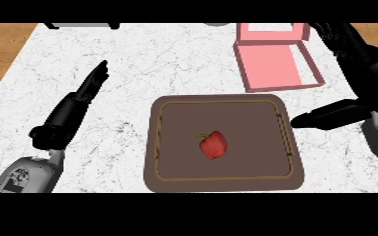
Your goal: Pick the bell pepper from the tray and place it in the cardboard box
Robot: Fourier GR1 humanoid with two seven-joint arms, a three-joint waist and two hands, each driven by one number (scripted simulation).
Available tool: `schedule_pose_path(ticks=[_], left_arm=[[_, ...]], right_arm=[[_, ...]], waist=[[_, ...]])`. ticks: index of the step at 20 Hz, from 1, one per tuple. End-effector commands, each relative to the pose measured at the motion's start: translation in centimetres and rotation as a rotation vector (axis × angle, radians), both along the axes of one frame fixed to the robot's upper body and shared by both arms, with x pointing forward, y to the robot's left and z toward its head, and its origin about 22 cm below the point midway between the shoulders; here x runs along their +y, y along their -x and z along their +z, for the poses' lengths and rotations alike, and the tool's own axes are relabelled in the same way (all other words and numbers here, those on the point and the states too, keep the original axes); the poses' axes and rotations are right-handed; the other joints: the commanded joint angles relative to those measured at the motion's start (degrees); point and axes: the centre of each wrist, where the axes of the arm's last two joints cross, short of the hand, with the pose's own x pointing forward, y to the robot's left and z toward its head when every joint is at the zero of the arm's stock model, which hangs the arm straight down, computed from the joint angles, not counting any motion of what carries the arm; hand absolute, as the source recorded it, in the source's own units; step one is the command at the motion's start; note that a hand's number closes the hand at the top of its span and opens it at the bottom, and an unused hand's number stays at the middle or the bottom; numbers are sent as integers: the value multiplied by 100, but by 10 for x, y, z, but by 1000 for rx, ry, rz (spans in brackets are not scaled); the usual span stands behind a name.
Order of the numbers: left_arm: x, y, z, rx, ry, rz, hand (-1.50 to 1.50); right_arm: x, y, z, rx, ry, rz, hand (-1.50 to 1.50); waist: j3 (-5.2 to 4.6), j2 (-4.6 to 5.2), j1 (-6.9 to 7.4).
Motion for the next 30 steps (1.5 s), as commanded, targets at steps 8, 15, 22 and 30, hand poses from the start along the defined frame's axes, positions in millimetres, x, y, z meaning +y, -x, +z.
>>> schedule_pose_path(ticks=[8,15,22,30], left_arm=[[2,-9,18,-38,-29,-33,0],[26,-8,14,-54,-52,-39,0],[3,-13,14,-32,-56,-24,0],[0,5,11,-49,-47,-41,0]], right_arm=[[11,17,0,-314,424,220,-150],[49,46,7,-298,864,231,-150],[104,112,27,-330,1035,172,-150],[150,131,-4,-217,1161,120,-150]], waist=[[-8,23,-20],[-17,3,0],[-16,-13,-107],[-10,15,33]])
